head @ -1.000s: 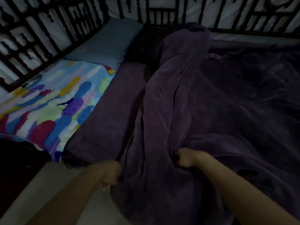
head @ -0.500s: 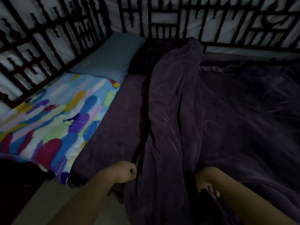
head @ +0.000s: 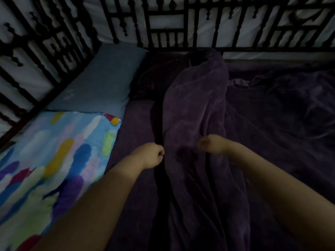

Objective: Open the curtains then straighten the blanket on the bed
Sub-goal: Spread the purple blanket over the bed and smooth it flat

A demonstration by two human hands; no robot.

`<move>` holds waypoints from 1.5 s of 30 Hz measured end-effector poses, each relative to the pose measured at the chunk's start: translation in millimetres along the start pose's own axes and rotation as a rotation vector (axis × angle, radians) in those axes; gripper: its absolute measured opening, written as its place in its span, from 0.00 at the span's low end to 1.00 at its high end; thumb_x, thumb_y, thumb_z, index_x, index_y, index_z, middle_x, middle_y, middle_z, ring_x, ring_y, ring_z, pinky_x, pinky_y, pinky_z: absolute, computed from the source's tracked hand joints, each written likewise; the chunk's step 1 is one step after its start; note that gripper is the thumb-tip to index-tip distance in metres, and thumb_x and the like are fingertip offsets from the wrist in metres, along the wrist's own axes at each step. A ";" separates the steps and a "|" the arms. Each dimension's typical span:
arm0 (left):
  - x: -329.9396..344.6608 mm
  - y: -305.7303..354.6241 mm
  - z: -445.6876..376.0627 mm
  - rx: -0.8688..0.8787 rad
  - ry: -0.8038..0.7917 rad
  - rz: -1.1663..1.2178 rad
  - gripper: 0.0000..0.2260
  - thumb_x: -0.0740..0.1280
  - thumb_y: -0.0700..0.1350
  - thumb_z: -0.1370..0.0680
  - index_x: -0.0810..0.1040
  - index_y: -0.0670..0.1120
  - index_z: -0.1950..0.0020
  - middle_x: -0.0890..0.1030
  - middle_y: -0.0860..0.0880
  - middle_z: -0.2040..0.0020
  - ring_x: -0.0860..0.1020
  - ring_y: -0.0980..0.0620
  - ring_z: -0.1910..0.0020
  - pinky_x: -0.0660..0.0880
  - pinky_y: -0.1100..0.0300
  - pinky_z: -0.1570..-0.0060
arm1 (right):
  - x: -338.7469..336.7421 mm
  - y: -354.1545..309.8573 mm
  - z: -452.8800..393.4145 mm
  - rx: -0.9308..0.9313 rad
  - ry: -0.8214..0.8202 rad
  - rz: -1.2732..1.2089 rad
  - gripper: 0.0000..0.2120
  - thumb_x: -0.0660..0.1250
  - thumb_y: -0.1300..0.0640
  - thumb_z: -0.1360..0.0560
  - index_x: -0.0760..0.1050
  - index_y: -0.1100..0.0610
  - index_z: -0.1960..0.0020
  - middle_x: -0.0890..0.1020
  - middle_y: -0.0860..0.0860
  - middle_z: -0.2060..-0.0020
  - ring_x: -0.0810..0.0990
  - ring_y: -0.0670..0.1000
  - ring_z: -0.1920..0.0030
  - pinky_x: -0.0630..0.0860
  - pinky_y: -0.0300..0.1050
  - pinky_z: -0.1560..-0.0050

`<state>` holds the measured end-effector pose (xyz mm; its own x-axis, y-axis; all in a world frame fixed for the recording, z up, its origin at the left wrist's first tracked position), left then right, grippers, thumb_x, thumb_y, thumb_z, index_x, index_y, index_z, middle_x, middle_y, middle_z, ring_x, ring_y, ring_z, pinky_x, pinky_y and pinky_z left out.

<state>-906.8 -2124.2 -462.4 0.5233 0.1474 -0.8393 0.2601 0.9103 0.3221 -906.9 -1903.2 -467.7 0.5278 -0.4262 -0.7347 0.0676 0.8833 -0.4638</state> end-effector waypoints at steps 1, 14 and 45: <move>-7.8 -4.7 -13.6 0.007 0.013 -0.005 0.13 0.60 0.45 0.22 0.75 0.46 0.39 0.76 0.45 0.43 0.75 0.48 0.46 0.72 0.56 0.46 | -9.4 -5.6 -15.2 -0.009 0.041 -0.006 0.14 0.60 0.57 0.23 0.77 0.64 0.44 0.79 0.58 0.42 0.76 0.57 0.41 0.70 0.47 0.40; -77.3 -72.7 -196.7 -0.055 0.093 0.328 0.15 0.61 0.45 0.22 0.72 0.45 0.35 0.75 0.43 0.38 0.75 0.48 0.42 0.71 0.61 0.45 | -110.2 -4.0 -158.4 0.270 0.576 0.080 0.24 0.64 0.47 0.27 0.68 0.59 0.37 0.70 0.60 0.37 0.66 0.63 0.36 0.69 0.58 0.37; -48.9 -117.8 -318.1 -0.458 -0.182 1.315 0.21 0.59 0.61 0.25 0.76 0.48 0.42 0.76 0.50 0.46 0.74 0.51 0.49 0.70 0.56 0.47 | -89.0 63.2 -214.8 -0.051 0.417 -1.339 0.26 0.52 0.82 0.44 0.70 0.51 0.79 0.73 0.42 0.82 0.70 0.39 0.79 0.67 0.27 0.77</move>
<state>-1221.1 -2115.6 -598.6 0.2795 0.9593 0.0395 -0.7614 0.1964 0.6179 -1131.6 -1851.3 -538.0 -0.1989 -0.9620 0.1868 0.2778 -0.2381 -0.9307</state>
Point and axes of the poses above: each hand's wrist, its own z-axis away from the middle knuckle, its own x-axis out of the palm, y = z × x, the point moved 2 cm from there along -z, towards the middle knuckle
